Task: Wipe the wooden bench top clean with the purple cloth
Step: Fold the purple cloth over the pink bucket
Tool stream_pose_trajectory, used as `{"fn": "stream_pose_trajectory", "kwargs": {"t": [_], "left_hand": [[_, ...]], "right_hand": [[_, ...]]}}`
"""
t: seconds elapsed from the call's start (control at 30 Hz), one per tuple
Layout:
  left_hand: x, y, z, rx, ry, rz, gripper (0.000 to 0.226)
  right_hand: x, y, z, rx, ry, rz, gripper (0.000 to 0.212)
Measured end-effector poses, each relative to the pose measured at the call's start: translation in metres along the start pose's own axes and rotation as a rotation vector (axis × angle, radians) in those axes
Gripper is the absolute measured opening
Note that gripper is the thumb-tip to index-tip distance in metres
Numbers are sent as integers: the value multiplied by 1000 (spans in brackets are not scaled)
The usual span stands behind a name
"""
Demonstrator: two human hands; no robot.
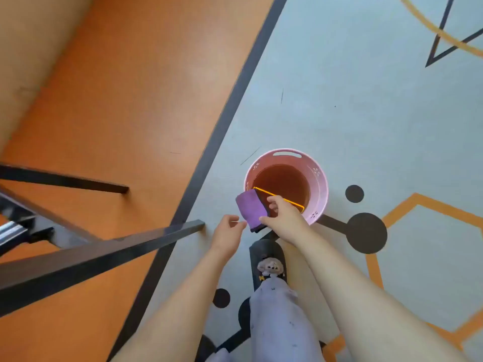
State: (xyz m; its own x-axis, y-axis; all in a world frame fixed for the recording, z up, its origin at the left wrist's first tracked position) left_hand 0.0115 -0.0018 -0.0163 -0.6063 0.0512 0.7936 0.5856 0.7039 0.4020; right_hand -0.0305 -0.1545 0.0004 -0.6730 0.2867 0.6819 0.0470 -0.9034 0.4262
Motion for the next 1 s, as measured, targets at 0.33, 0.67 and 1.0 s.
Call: {"fn": "stream_pose_trajectory", "kwargs": {"t": [0.33, 0.67, 1.0], "left_hand": [[-65, -40, 25, 808, 248, 298, 36], [-23, 2, 5, 756, 160, -38, 16], [119, 56, -63, 442, -191, -166, 15]], "right_hand": [[-69, -37, -35, -379, -153, 128, 57], [-34, -10, -12, -522, -71, -92, 42], [100, 67, 55, -516, 192, -174, 36]]}}
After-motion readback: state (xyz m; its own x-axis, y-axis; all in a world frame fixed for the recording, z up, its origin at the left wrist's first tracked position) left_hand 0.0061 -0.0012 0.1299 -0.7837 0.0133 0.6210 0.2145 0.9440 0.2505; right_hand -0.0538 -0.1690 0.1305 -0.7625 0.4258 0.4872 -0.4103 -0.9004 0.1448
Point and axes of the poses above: each hand's wrist, its own x-axis away from the middle knuckle, its own y-axis out of the back of the hand, z = x × y, the point moved 2 cm from there along -x, towards the middle knuckle, and after that the axes turned 3 degrees about -z, right-handed, at the moved point
